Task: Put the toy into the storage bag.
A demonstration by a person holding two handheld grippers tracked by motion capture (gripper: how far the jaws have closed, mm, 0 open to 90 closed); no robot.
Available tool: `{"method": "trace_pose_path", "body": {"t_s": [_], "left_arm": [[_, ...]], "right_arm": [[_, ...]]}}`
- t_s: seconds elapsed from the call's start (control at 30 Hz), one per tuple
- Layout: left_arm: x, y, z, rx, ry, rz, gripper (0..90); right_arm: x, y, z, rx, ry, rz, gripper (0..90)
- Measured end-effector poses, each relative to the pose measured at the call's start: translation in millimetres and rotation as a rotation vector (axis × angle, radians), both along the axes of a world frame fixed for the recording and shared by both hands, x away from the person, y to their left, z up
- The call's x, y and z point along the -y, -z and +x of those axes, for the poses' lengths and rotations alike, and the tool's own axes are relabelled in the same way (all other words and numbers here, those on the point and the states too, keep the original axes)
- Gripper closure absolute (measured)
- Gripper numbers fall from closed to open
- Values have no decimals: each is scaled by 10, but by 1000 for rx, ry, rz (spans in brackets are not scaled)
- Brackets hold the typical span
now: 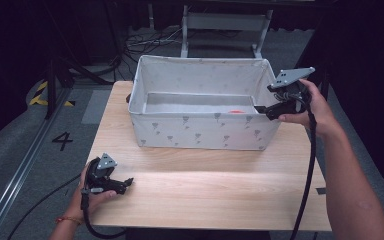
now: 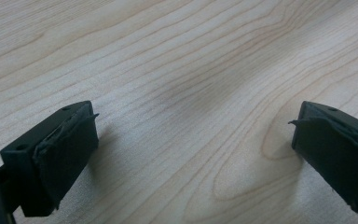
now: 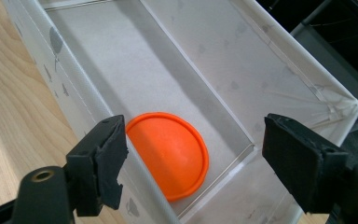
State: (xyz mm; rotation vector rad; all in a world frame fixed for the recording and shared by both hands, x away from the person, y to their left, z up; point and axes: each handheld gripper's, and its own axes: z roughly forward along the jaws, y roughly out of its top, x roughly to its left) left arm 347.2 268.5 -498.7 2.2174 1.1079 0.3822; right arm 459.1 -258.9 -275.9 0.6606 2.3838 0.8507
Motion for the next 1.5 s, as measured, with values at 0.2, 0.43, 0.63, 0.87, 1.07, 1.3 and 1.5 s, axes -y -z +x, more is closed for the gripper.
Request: {"method": "trace_pose_path", "body": {"t_s": [0.2, 0.43, 0.63, 0.87, 1.07, 1.3, 1.5], "left_arm": [[0, 0, 0, 0, 0, 1, 6], [0, 0, 0, 0, -1, 0, 6], [-2, -2, 0, 1, 1, 3, 6], [1, -2, -9, -8, -4, -2, 7], [0, -2, -8, -5, -4, -1, 7], [1, -2, -11, -9, -6, -2, 7], [1, 1, -10, 0, -8, -2, 7]], "right_arm": [[65, 19, -101, 27, 59, 41, 213], [95, 43, -246, 45, 63, 59, 190], [131, 76, -372, 69, 74, 76, 184], [187, 142, -513, 93, 86, 80, 178], [232, 233, -628, 97, 92, 74, 171], [270, 339, -749, 106, 94, 70, 170], [322, 540, -838, 96, 106, 59, 169]]}}
